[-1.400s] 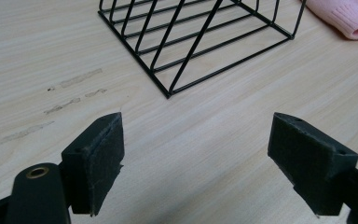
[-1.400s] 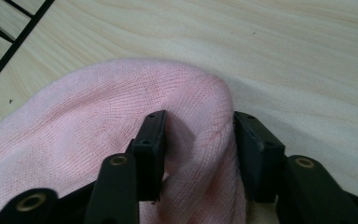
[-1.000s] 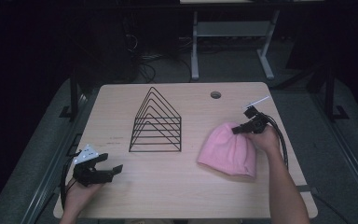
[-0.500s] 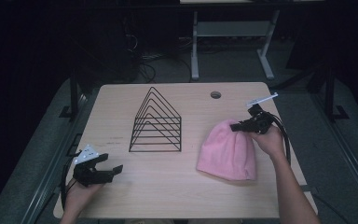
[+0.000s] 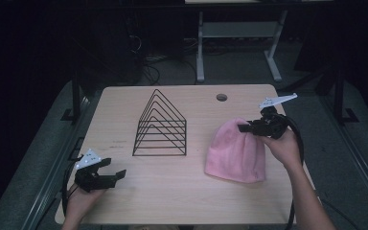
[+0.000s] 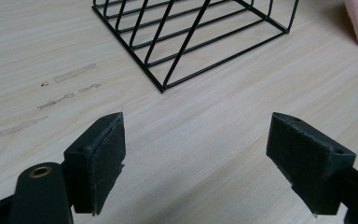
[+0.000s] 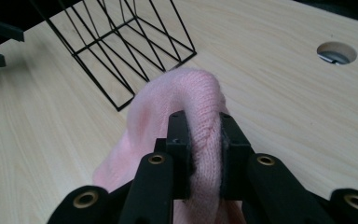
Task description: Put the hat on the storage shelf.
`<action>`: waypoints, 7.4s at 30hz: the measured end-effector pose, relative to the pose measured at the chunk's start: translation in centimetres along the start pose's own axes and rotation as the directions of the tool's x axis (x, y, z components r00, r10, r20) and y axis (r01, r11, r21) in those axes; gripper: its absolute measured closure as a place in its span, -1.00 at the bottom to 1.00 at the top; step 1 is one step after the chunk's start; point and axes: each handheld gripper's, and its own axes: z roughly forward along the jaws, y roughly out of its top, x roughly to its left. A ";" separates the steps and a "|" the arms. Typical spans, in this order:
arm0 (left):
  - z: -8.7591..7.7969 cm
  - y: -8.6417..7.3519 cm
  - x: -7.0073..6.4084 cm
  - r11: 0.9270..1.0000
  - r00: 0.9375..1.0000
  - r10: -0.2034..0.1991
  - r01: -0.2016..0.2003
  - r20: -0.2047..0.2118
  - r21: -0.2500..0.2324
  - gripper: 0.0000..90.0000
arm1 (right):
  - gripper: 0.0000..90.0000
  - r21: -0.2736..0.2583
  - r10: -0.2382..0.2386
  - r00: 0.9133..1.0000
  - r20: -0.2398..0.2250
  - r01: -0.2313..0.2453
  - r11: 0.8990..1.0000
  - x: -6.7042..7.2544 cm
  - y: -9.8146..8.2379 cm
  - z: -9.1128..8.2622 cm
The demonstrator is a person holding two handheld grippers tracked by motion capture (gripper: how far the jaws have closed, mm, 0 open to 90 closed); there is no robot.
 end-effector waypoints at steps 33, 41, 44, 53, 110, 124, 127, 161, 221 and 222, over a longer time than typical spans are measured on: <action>-0.3 1.2 -0.7 0.998 0.996 -0.032 0.036 0.088 -0.048 -0.54 | 0.73 -0.256 -0.092 0.995 -0.047 0.077 0.964 4.0 3.8 -7.3; -0.5 3.6 -2.3 0.997 0.985 0.026 -0.013 0.171 -0.079 -0.53 | 0.73 -0.279 -0.124 0.990 -0.068 0.100 0.955 4.7 4.5 -8.0; -0.5 4.7 -3.1 0.995 0.976 0.066 -0.048 0.205 -0.090 -0.53 | 0.73 -0.279 -0.134 0.988 -0.071 0.109 0.954 5.0 4.9 -8.3; 0.1 7.8 -5.0 0.987 0.949 0.149 -0.125 0.279 -0.102 -0.50 | 0.73 -0.285 -0.185 0.979 -0.084 0.154 0.946 6.5 6.4 -8.7; 4.1 18.4 -8.0 0.963 0.770 0.262 -0.248 0.582 -0.105 0.80 | 0.72 -0.339 -0.371 0.908 -0.197 0.292 0.894 11.4 13.2 -5.9; 2.3 21.8 -4.8 0.955 0.835 0.292 -0.279 0.466 -0.099 0.82 | 0.72 -0.377 -0.368 0.918 -0.149 0.292 0.879 11.0 16.0 -5.1; 2.4 22.0 -3.9 0.957 0.851 0.287 -0.276 0.440 -0.089 0.82 | 0.72 -0.375 -0.365 0.920 -0.143 0.291 0.880 11.0 16.6 -4.6; 3.2 20.1 1.3 0.967 0.914 0.238 -0.253 0.328 0.004 0.81 | 0.70 -0.316 -0.365 0.909 -0.200 0.293 0.902 10.1 19.4 2.8; 4.2 15.3 3.1 0.942 0.934 0.248 -0.294 0.255 0.160 0.82 | 0.67 -0.208 -0.393 0.878 -0.274 0.345 0.915 12.1 17.9 8.4; 4.2 15.1 3.0 0.945 0.937 0.238 -0.284 0.256 0.160 0.82 | 0.67 -0.203 -0.389 0.878 -0.280 0.342 0.917 12.1 17.8 8.5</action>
